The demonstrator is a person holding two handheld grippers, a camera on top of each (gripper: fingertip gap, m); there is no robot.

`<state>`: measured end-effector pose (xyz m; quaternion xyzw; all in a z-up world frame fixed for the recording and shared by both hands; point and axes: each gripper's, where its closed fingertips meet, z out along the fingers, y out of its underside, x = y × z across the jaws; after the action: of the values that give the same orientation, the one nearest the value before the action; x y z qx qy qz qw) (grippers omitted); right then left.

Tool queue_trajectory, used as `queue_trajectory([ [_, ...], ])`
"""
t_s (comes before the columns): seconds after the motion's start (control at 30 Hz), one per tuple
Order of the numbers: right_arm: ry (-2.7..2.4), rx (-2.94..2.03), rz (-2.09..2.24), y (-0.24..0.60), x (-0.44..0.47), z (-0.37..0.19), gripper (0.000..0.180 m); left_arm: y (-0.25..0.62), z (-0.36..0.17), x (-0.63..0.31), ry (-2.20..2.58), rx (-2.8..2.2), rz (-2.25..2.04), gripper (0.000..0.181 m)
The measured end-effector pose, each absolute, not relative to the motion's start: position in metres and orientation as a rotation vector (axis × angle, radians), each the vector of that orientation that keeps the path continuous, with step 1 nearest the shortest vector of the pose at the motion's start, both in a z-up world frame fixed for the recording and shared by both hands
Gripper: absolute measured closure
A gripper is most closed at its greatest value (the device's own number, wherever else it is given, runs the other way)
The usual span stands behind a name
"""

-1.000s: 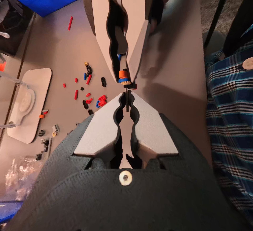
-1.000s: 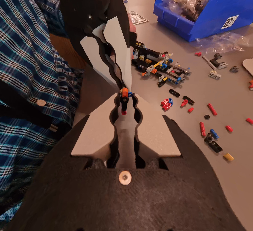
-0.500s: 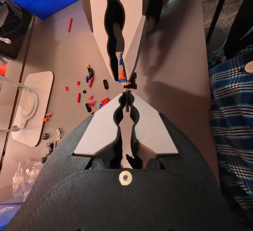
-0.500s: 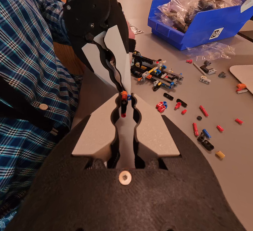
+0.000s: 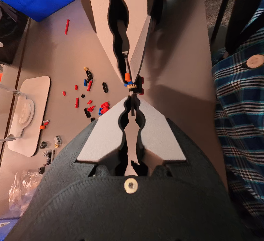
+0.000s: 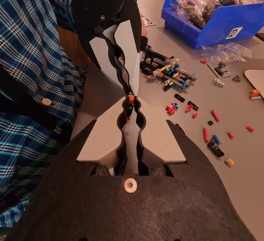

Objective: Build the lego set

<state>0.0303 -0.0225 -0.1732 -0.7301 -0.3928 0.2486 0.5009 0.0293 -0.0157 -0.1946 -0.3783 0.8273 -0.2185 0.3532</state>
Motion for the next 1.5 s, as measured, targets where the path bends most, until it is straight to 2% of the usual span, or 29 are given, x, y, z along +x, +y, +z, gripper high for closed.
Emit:
queue_trajectory([
  [0.03,-0.954,-1.766,0.609,-0.023,0.030,-0.174,0.175,-0.017,-0.194,0.029,2.134,-0.978,-0.577,0.179],
  [1.5,-1.149,-1.768,0.474,-0.035,0.019,-0.195,0.175,-0.027,-0.212,0.015,2.069,-1.051,-0.790,0.177],
])
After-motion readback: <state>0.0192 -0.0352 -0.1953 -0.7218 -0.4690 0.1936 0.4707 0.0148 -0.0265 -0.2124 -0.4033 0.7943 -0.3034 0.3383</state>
